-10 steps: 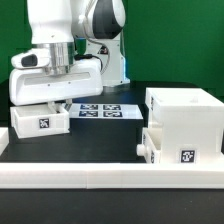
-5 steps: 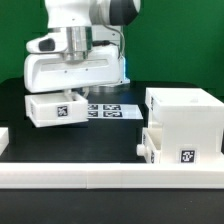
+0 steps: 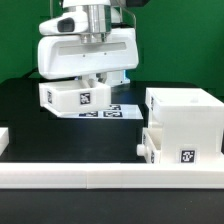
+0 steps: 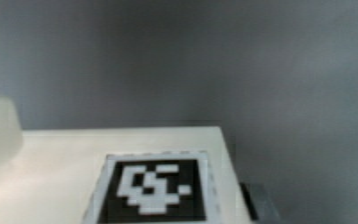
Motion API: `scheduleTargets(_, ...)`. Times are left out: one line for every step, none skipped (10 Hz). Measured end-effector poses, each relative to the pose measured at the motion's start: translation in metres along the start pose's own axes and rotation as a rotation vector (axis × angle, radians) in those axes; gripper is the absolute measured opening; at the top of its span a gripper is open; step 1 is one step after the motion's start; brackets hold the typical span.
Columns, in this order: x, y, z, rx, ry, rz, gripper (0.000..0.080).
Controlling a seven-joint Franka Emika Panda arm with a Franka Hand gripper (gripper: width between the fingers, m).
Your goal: Assemble drawer
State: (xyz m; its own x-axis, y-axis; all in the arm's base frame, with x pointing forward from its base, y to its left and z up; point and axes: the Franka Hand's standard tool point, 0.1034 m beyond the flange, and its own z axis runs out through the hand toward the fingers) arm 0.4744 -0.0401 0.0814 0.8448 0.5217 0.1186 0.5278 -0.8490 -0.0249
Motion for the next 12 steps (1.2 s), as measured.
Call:
scheduleTargets(-0.002, 0.000, 0.002, 0.000, 0.001, 0.002, 0.0042)
scheduleTargets(-0.004, -0.001, 0.003, 0.002, -0.004, -0.047, 0.0042)
scheduleTargets(-0.004, -0.001, 0.003, 0.002, -0.005, -0.117, 0.0042)
scheduleTargets(-0.005, -0.001, 0.004, 0.002, -0.005, -0.180, 0.0042)
scheduleTargets(-0.005, 0.000, 0.005, 0.008, -0.009, -0.264, 0.0042)
scheduleTargets(-0.002, 0.004, 0.008, 0.019, -0.015, -0.352, 0.0042)
scheduleTargets(0.006, 0.009, 0.010, 0.014, -0.014, -0.440, 0.0042)
scheduleTargets(0.012, 0.012, 0.011, 0.017, -0.019, -0.521, 0.0042)
scheduleTargets(0.017, 0.012, 0.012, 0.011, -0.021, -0.573, 0.0042)
scheduleTargets(0.018, 0.013, 0.013, 0.007, -0.030, -0.697, 0.0042)
scheduleTargets(0.017, 0.015, 0.015, 0.010, -0.035, -0.811, 0.0042)
scheduleTargets(0.016, 0.015, 0.018, 0.030, -0.055, -0.905, 0.0042)
